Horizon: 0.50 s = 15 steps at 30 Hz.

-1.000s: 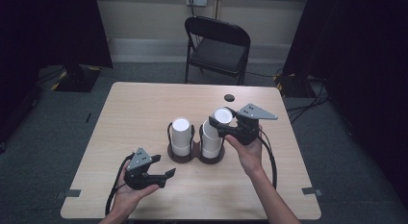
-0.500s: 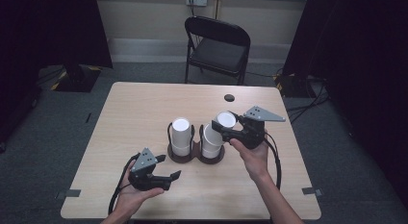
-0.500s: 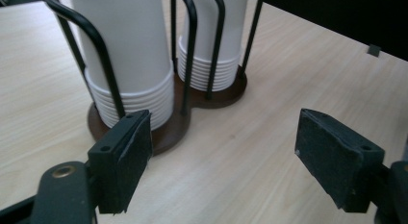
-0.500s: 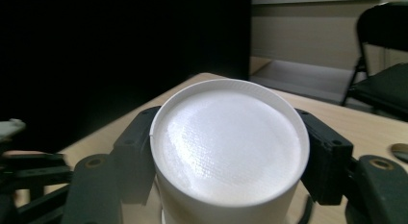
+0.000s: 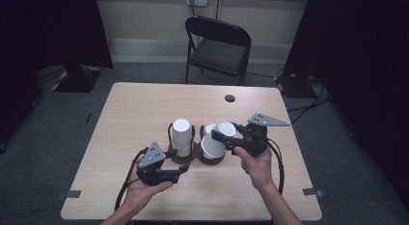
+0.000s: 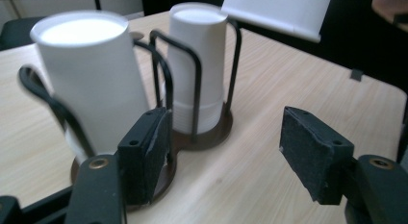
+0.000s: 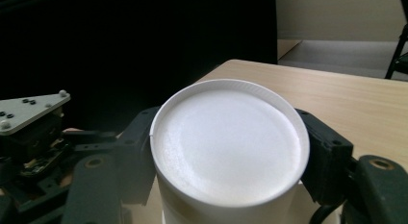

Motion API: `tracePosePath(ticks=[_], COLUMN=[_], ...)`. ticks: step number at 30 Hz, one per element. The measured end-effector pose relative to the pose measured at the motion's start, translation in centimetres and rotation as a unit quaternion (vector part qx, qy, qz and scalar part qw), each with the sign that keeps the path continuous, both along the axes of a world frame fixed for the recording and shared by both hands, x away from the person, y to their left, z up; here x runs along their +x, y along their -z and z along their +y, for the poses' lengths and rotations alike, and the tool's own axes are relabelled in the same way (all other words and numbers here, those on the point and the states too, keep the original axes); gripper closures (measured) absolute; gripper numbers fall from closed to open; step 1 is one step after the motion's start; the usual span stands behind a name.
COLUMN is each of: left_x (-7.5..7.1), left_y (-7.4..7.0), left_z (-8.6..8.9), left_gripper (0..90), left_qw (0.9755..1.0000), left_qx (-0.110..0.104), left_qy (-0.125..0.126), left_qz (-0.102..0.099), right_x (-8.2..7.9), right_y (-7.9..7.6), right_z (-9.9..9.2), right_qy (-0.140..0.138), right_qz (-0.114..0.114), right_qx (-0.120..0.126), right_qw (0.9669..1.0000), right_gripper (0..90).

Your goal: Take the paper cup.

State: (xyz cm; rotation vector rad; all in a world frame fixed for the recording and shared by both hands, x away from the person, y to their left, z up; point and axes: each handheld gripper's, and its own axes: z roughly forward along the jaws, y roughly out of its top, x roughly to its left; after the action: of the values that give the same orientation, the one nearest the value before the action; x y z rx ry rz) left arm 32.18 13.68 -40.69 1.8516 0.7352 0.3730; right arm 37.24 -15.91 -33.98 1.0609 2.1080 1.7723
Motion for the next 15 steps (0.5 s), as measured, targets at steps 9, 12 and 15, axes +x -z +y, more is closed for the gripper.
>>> tracePosePath(ticks=[9,12,15], left_x=[0.6,0.7,0.5], left_y=[-1.0,-0.5,0.0], left_z=[-1.8,-1.9,-1.9], left_gripper=[44.1,55.0,54.4], left_qw=[0.9983,0.9963,0.9929], left_qx=[-0.043,-0.069,-0.094], left_qy=[0.004,0.008,0.0], left_qz=[-0.04,-0.05,-0.072], right_x=[-0.6,-0.7,-0.8], right_y=[-0.5,-0.3,-0.1], right_z=[-0.5,-0.5,-0.1], right_qy=[0.003,-0.005,-0.008], right_qz=[0.032,0.046,0.056], right_qx=[0.044,0.063,0.073], right_qw=[0.9985,0.9969,0.9958], right_gripper=[32.6,32.6,32.6])
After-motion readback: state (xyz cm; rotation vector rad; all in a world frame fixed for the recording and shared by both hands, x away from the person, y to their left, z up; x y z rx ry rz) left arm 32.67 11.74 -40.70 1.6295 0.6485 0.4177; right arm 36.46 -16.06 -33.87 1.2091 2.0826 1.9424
